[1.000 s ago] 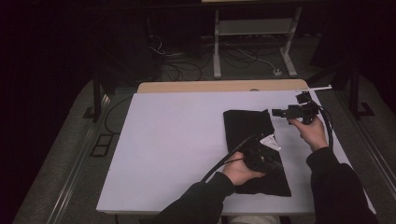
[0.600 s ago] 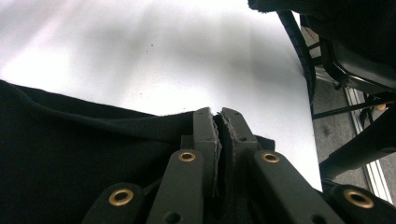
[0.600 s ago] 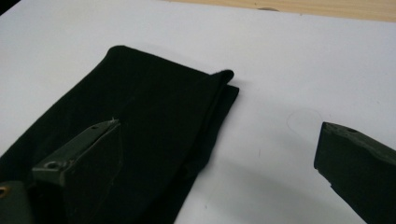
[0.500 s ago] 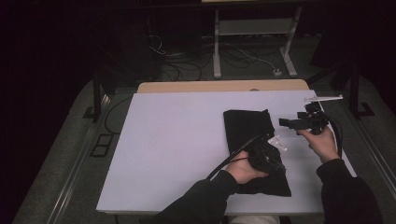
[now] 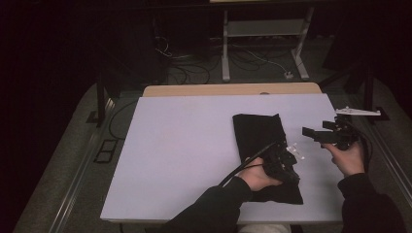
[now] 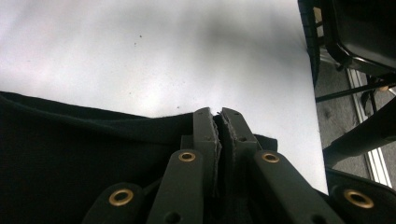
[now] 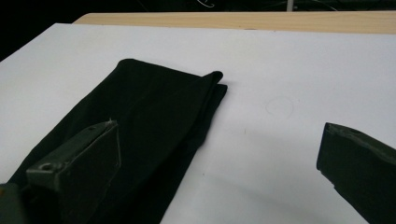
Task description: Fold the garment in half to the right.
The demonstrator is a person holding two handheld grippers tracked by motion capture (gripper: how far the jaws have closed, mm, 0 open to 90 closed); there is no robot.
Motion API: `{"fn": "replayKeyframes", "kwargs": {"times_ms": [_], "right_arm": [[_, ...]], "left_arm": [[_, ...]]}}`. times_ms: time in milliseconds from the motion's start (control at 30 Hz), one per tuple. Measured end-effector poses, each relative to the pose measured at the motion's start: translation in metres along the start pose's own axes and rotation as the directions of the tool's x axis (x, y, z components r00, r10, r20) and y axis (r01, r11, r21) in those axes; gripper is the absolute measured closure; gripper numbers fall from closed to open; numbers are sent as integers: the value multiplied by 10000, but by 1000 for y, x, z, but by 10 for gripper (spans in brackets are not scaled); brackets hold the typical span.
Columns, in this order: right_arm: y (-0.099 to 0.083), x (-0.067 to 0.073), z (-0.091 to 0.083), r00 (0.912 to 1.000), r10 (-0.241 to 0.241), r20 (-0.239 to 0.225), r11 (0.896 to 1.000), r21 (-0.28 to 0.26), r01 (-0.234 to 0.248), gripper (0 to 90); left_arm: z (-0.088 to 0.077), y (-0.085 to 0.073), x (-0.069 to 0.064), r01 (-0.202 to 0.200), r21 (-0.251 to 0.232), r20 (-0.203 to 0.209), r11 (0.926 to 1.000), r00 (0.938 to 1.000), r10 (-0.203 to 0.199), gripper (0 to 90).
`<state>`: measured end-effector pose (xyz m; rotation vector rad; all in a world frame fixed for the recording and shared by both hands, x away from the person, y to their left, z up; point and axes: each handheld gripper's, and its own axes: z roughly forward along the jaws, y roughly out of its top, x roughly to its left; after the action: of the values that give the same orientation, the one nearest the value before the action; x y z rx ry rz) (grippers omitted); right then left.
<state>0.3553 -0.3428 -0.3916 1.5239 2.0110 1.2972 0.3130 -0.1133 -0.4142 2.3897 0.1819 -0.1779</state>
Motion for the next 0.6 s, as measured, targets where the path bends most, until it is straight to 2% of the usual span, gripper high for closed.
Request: {"fn": "replayKeyframes", "kwargs": {"times_ms": [200,267,300,467,600], "right_arm": [[-7,2,-10,9999,-116,42,9998,-148,116,0],[-9,3,-12,10000,-53,2,9999,-113,53,0],[-11,2,-13,9999,-82,-106,9998,-164,80,0],[-19,2,-17,9999,-61,-82,9999,-135,60,0],[-21,2,-22,10000,-31,-43,9998,-184,30,0]], "left_arm": [[3,-1,1,-72,156,88,9999,9999,70,837],[4,0,2,-256,238,59,9994,9997,254,837],[4,0,1,-225,280,85,9994,9997,223,837],[6,0,2,-490,397,46,9980,9988,488,835],[4,0,3,-541,250,138,9982,9985,538,813]]}}
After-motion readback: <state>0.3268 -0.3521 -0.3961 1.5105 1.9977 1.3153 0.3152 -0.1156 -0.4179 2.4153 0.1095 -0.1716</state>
